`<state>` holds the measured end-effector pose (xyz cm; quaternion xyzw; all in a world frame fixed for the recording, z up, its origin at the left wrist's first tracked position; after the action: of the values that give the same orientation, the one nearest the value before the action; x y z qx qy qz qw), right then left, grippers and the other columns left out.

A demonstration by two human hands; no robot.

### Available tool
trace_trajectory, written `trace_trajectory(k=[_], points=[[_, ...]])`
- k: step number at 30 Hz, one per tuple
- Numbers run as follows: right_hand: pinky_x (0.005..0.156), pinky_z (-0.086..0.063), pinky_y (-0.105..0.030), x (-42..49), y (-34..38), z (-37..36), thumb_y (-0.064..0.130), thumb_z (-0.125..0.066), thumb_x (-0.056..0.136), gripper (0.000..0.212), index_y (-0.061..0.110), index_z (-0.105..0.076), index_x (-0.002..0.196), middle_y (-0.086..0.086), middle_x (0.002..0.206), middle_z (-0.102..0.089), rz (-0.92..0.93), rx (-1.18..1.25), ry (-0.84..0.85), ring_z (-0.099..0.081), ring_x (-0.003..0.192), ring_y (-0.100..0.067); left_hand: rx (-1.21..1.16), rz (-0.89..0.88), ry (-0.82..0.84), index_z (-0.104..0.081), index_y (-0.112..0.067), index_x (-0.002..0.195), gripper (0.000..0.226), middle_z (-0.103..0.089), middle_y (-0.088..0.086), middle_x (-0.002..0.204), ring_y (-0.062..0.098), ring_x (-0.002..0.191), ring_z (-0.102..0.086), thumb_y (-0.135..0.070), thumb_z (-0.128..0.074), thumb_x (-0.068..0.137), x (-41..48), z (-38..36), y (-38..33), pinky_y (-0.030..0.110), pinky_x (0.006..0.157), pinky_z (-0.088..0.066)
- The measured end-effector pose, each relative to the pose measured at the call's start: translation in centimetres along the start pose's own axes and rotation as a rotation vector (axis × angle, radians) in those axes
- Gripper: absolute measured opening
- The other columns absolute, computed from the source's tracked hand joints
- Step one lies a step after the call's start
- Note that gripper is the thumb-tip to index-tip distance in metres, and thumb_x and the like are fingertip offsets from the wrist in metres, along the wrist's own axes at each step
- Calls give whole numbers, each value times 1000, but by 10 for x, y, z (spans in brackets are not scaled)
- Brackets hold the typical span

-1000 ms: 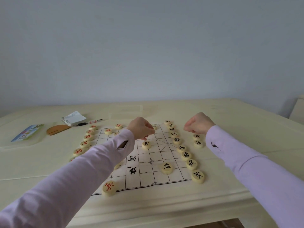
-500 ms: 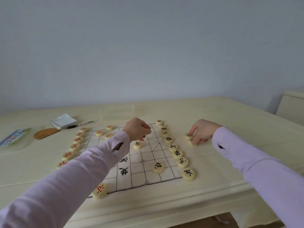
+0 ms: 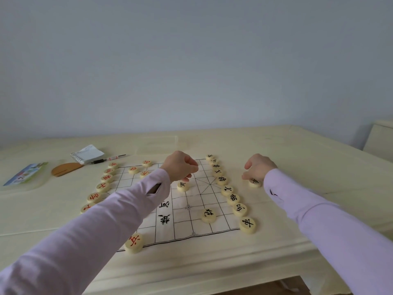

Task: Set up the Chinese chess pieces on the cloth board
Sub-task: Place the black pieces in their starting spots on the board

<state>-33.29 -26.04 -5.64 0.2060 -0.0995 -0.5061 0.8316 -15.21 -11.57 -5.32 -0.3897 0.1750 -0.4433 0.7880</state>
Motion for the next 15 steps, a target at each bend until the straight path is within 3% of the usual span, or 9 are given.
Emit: trace_trajectory(k=[1,3,5,8,11,13,15], points=[[79,-46,-26,1,1,0,20,-69,80,35,9,-62,113,-7,109,-67,-9,-1,3,-64,102,-26,1,0,-3,-68,-6,95,10,-63,6,81,17,66,-60,-10,-60,88,0,2,1,26,68,-56],[63,-42,-22,5,1,1,24,-67,80,15,11,-60,86,-3,77,-64,-32,-22,-24,-63,70,-22,0,7,-12,-67,-7,93,9,-63,7,81,17,66,-60,-9,-60,88,-1,7,6,27,69,-57],[49,-32,-19,7,1,2,24,-65,80,26,12,-47,66,2,56,-53,-74,-45,-68,-49,47,-15,6,19,-19,-67,-6,93,9,-65,8,83,16,66,-60,-9,-60,88,-2,11,12,27,68,-57],[49,-33,-21,8,3,0,23,-70,78,32,12,-44,63,2,57,-51,-97,-105,-42,-51,56,-18,-2,42,-30,-67,-2,98,13,-64,7,84,12,63,-59,-9,-60,89,-4,15,23,20,60,-56],[62,-40,-24,9,6,-2,26,-77,73,32,11,-49,66,0,62,-53,-93,-117,-4,-56,73,-24,-33,72,-24,-67,-2,97,13,-63,7,81,13,63,-59,-9,-61,89,-7,16,34,26,68,-58],[66,-42,-24,10,6,-2,26,-81,68,29,9,-59,79,-2,71,-61,-84,-72,14,-60,78,-24,-48,82,-30,-67,-3,96,12,-62,5,77,13,63,-59,-9,-61,88,-9,17,38,27,70,-58],[72,-44,-25,11,5,-4,27,-83,66,40,11,-63,95,-6,91,-67,-85,-44,21,-63,88,-25,-47,76,-45,-67,-3,96,11,-61,3,73,12,62,-59,-10,-61,89,-11,19,40,25,67,-57]])
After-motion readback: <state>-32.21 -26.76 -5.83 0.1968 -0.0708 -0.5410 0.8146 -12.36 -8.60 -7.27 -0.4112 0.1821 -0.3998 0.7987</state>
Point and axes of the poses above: each hand's wrist, its own x-axis towards the middle knuckle, its own z-axis out of the back of the hand, y = z × x, the point moved 3 cm from there along x, towards the middle knuckle
